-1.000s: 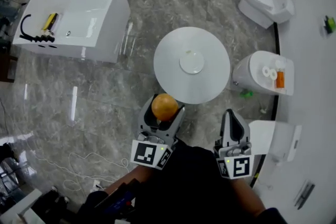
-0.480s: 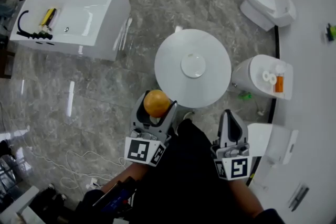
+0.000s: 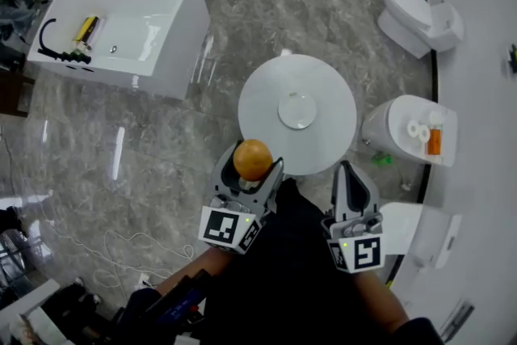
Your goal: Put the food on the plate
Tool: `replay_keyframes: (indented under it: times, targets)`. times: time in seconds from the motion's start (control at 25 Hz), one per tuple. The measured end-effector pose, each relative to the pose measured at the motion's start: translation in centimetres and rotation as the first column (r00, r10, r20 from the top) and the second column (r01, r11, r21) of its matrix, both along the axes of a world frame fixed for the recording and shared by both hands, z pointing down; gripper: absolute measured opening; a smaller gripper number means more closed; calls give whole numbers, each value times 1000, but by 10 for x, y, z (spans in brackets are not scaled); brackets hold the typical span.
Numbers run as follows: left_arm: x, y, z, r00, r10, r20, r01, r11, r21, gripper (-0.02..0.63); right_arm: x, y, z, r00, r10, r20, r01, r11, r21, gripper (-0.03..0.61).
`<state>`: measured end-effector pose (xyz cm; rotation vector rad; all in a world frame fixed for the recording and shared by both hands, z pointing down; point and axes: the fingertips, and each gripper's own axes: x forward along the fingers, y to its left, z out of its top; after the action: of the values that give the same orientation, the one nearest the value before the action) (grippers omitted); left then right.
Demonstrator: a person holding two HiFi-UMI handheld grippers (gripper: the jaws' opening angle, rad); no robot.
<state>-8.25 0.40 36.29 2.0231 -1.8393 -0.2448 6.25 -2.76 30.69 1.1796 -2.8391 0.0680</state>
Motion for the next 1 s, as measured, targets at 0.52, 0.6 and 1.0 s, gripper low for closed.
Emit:
replay_keyframes:
  times: [0.52, 0.6, 1.0]
  targets:
    - [50, -51, 10, 999, 24, 29, -23, 999, -35, 350, 19, -45, 1, 995, -91, 41, 91, 996, -9, 6]
    - [55, -57, 11, 999, 20, 31, -18, 999, -46, 350, 24, -54, 2, 994, -105, 43, 105, 994, -6, 6]
    - [51, -59, 27, 992, -68, 102, 77, 994, -82, 350, 43, -91, 9, 983, -173, 68, 174, 985, -18, 6]
